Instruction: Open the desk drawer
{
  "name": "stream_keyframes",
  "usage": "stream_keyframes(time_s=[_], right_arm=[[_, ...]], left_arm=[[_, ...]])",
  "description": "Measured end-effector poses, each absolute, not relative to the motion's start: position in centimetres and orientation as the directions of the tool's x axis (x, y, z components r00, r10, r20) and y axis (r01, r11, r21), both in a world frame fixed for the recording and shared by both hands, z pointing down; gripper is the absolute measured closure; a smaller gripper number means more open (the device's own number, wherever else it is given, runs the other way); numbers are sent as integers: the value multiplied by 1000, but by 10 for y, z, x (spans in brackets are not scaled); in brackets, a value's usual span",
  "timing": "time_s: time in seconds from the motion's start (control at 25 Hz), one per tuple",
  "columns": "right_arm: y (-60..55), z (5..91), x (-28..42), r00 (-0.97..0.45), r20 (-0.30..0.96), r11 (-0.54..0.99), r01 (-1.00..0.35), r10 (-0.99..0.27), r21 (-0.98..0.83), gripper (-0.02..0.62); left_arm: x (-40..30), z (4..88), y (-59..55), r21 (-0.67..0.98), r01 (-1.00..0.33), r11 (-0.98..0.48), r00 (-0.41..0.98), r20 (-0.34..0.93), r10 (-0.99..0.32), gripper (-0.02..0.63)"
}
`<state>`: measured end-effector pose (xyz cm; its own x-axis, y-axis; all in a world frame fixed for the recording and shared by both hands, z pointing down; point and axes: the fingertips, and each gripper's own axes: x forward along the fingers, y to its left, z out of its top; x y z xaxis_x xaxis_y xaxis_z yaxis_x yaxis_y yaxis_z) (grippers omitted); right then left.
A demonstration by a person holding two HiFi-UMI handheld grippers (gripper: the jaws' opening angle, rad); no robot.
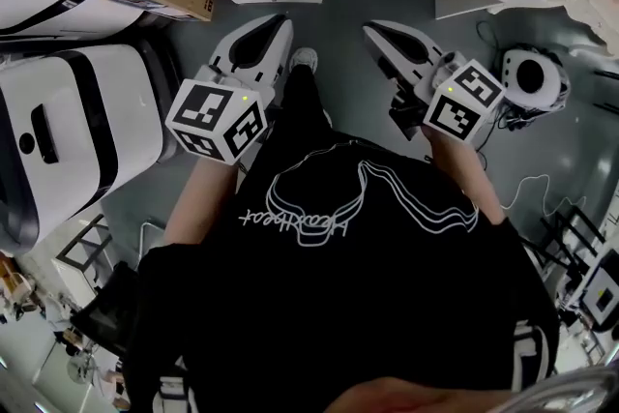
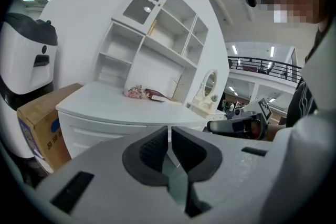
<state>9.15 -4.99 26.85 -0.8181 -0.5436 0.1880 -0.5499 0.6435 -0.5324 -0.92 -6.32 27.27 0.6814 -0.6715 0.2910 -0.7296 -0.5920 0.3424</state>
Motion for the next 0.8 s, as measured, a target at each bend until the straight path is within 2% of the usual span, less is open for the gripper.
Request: stream_keyframes(time_s=[0.16, 0.6, 0.8], right_arm=[[-79, 288, 89, -809, 212, 610, -560, -548, -560, 591], [-135, 353, 73, -804, 288, 529, -568, -521, -631, 591], [-152, 381, 67, -811, 309, 494, -557, -497, -668, 591]], left_arm=[[-15, 303, -97, 350, -736, -580, 676, 328, -660, 593], [-40, 402, -188, 333, -785, -523, 620, 455, -640, 463], [-62, 453, -225, 313, -841, -441, 540, 512, -668, 439]])
